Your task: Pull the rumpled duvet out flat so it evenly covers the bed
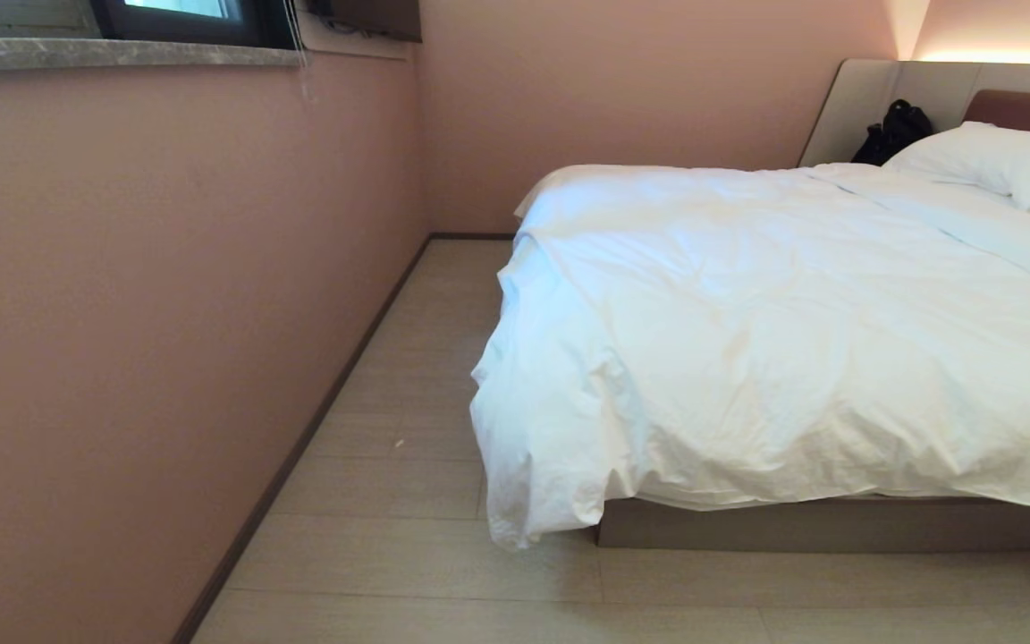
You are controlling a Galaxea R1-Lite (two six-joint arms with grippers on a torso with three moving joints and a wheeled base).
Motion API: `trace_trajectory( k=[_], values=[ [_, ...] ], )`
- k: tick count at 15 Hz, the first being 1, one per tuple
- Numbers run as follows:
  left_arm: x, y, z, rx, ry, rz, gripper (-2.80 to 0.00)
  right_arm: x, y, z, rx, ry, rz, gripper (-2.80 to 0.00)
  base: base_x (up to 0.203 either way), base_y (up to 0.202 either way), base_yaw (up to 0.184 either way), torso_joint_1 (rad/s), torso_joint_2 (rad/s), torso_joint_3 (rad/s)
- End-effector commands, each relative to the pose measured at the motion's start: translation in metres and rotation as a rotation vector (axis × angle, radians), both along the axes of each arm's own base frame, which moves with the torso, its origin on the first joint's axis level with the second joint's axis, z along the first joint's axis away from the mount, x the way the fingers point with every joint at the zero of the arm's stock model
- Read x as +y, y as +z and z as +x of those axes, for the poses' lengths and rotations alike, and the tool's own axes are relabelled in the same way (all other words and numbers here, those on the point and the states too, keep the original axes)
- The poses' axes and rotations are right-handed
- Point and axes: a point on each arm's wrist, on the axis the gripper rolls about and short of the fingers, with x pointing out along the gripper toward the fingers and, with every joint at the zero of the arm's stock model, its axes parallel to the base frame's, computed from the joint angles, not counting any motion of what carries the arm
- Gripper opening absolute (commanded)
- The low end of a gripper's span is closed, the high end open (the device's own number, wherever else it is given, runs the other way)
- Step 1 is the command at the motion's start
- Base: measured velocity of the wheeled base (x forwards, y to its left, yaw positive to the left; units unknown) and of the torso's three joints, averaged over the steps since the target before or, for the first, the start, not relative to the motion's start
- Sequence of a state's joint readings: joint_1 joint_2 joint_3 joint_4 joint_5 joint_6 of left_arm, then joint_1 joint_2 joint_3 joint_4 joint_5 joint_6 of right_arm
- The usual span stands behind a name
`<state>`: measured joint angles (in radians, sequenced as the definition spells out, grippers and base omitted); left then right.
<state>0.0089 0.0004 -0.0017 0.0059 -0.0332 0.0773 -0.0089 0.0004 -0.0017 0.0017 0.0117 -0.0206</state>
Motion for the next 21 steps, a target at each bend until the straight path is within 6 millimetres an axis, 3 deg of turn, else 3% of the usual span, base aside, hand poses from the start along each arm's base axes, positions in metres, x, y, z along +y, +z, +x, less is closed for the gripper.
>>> trace_trajectory(
  k=[1,21],
  values=[
    [0.0000,-0.0001,0.0000,0.000,0.001,-0.004,-2.80,0.0000,0.0000,0.0001,0.001,0.000,-0.001,-2.80,0.000,0.000,0.000,0.000,0.00,0.000],
    [0.0000,-0.0001,0.0000,0.000,0.001,-0.004,-2.80,0.0000,-0.0002,0.0001,0.003,-0.001,-0.007,-2.80,0.000,0.000,0.000,0.000,0.00,0.000]
  ],
)
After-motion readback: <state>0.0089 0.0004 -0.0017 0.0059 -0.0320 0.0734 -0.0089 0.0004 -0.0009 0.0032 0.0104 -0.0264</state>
